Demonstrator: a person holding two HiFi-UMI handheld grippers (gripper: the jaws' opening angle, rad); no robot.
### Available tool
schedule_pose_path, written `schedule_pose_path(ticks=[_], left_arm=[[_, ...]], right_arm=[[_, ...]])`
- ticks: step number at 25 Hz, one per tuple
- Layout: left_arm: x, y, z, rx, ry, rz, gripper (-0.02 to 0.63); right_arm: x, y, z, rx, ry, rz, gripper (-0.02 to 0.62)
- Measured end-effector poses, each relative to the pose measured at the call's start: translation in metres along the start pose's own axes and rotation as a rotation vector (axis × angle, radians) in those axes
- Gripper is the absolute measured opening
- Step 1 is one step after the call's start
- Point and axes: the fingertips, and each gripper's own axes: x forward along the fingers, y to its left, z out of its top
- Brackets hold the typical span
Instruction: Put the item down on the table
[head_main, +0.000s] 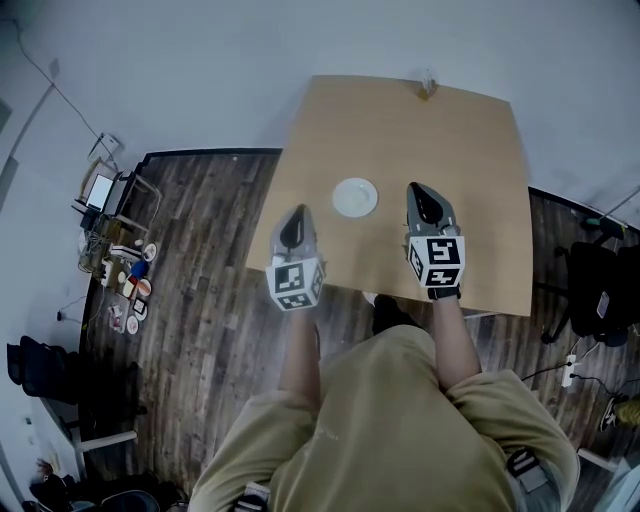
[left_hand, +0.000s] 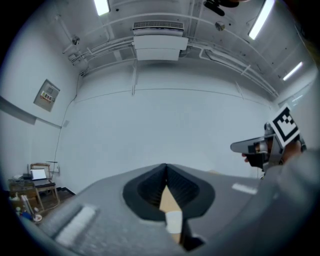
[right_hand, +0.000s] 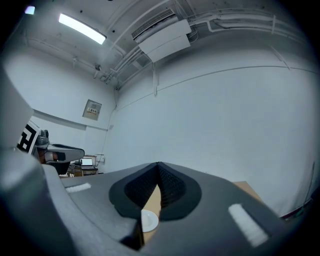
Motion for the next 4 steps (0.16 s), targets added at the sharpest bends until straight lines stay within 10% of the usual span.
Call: schedule_pose_path(ticks=[4], left_arm=[[0.0026, -0.005, -0.0026, 0.006, 0.004, -0.006, 0.0]], right_arm=[[0.0012, -0.0079, -0.0079, 0.011, 0.005, -0.004, 0.006]])
